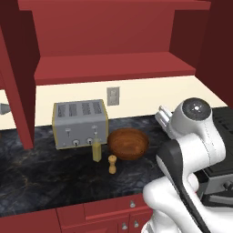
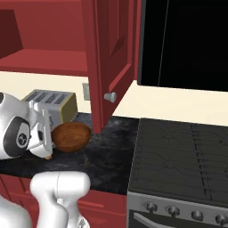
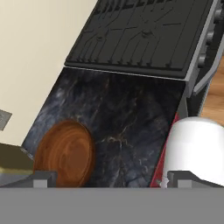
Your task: Retrieve the bottle and the shaker from the cabinet and place them next to the mixing bowl on the counter. Then add garlic from the fridge to the mixing bowl.
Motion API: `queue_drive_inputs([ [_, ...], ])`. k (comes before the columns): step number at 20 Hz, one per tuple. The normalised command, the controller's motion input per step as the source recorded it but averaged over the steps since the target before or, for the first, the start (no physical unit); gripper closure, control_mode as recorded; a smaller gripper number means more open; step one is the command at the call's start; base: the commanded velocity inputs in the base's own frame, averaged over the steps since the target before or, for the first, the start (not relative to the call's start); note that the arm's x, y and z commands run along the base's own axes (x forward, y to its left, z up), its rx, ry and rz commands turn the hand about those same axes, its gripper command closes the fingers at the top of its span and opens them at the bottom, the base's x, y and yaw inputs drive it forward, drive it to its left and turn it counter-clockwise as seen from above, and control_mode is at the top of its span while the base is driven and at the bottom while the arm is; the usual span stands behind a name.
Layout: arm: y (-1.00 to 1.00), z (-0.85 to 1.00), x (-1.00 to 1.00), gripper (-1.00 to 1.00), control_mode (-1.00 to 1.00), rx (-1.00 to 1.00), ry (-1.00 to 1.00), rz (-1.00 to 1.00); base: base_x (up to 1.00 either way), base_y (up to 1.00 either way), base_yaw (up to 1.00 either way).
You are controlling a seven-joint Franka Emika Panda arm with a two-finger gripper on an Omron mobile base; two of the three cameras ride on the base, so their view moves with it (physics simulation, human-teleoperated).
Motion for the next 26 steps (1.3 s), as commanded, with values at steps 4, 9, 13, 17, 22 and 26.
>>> queue_drive_inputs([
  [4,-0.14,-0.33,-0.45,-1.00,-1.00,0.00,-0.19,0.00,0.00,0.00,0.00],
  [9,-0.01,-0.61,-0.09,-1.00,-1.00,0.00,-0.17,0.01,0.00,0.00,0.00],
  [13,-0.13,-0.61,0.00,-1.00,-1.00,0.00,-0.14,0.03,0.00,0.00,0.00],
  [17,-0.14,-0.20,0.00,-1.00,-1.00,0.00,-0.04,0.00,0.00,0.00,0.00],
  [22,-0.03,-0.02,0.00,-1.00,-1.00,0.00,-0.01,0.00,0.00,0.00,0.00],
  [26,-0.01,-0.03,0.00,-1.00,1.00,0.00,-0.01,0.00,-0.11,0.00,0.00],
])
